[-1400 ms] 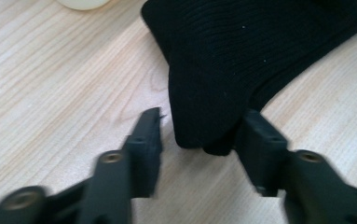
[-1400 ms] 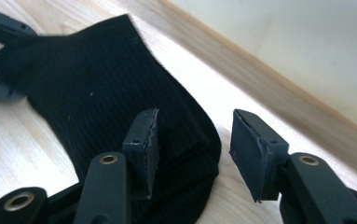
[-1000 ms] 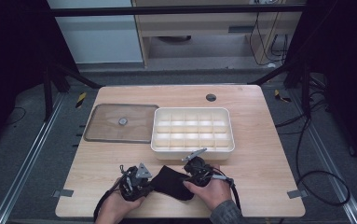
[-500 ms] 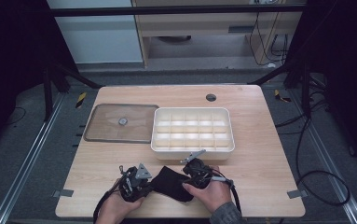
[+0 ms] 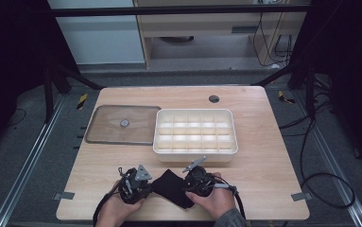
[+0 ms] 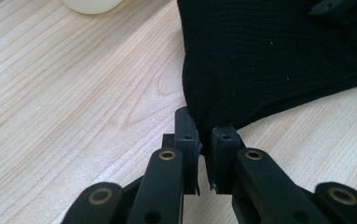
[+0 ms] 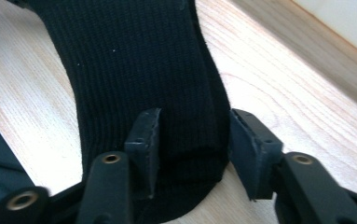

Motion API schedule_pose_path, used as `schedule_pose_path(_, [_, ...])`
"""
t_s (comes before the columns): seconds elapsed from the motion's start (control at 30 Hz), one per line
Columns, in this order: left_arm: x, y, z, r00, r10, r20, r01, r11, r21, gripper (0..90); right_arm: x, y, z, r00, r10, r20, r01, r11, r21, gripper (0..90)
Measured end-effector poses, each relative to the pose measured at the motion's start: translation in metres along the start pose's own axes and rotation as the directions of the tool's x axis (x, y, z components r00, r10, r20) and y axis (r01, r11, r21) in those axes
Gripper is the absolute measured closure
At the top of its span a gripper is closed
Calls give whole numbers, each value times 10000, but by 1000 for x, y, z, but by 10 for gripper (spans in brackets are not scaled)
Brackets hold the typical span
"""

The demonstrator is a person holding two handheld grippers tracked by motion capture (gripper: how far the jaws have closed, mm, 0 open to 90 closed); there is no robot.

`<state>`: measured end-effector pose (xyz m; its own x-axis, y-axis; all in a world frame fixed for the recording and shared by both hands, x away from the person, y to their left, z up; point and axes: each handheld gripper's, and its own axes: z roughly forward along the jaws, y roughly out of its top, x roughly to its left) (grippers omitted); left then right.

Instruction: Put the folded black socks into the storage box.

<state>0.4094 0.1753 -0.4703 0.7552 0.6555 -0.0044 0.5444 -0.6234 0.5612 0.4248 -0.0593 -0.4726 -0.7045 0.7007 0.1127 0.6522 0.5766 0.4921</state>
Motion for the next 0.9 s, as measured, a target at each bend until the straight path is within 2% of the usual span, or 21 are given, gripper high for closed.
schedule_pose_path(0.13, [1,1,-4,9999,-107,65,108,9998,-155,839,2,-1,2,9999,-109,-35,109,9999,-16,603])
schedule_pose_path(0.27, [0,2,-7,10000,-44,71,46,9998,-202,839,1,-1,3,9999,-97,-139,97,10000,-23,635])
schedule_pose_path(0.57, [-4,9,-21,9997,253,57,-252,9992,-301,840,-2,0,5,9994,13,-339,-16,10000,-91,654])
schedule_pose_path(0.9, [-2,8,-26,9998,174,81,-170,9989,-431,840,-4,3,7,9986,246,-474,-257,9994,-221,663])
